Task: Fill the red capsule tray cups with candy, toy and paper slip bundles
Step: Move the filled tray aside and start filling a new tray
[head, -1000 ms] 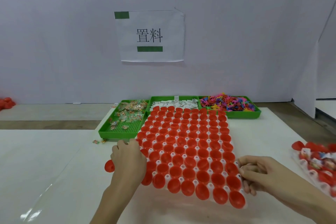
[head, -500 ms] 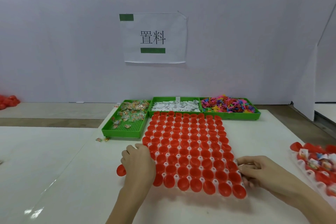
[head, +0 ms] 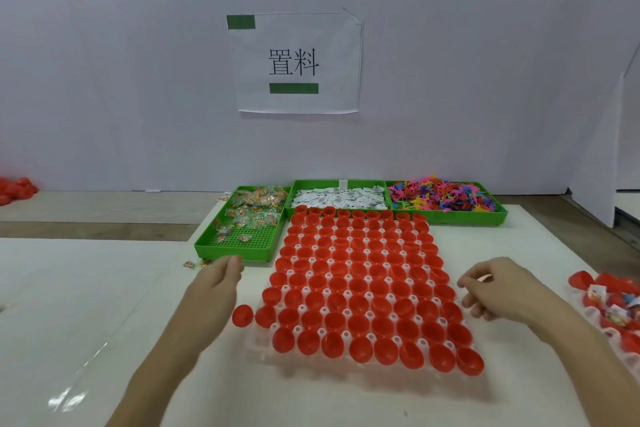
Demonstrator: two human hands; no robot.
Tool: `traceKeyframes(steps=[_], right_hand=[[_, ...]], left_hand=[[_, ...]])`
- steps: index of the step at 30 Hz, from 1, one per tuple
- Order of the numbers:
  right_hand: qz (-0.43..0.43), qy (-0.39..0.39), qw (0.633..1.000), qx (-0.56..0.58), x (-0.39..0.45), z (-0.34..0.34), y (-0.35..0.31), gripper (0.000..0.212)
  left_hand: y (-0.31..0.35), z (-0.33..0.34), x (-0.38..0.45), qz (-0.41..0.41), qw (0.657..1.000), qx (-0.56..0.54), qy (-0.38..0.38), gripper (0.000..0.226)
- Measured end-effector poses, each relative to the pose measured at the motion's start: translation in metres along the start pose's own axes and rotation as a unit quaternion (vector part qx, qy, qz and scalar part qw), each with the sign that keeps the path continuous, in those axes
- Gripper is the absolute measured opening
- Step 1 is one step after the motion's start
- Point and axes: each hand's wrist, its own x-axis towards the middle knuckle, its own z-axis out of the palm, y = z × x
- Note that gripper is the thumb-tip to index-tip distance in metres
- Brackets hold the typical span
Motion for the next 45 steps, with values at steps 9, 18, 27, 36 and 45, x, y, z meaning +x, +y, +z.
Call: traceKeyframes(steps=[9,18,27,36,45], right_hand=[[-0.094,0.147,0.984,-0.027,0.023,0.026,-0.019,0.026],[-0.127,0.180,0.975,0.016,0.016,0.029,-0.007,0.024],[-0.143,0.173,0.974,0.018,0.015,0.031,-0.003,0.028],[-0.158,0.166,0.972,0.045,0.022,0.036,0.001,0.025],[-0.139,0.194,0.970,0.039,0.025,0.041,0.004,0.013]], left_hand=[[-0.044,-0.021,-0.019,0.058,0.992,0.091,-0.067,0.021],[-0.037,-0.024,-0.029,0.005,0.999,0.003,-0.038,0.022],[-0.034,-0.014,-0.046,0.036,0.994,0.073,-0.068,0.035],[-0.030,-0.026,-0.016,0.113,0.986,0.124,-0.017,0.031],[-0.002,0.027,0.078,0.213,0.965,0.155,-0.006,0.016]])
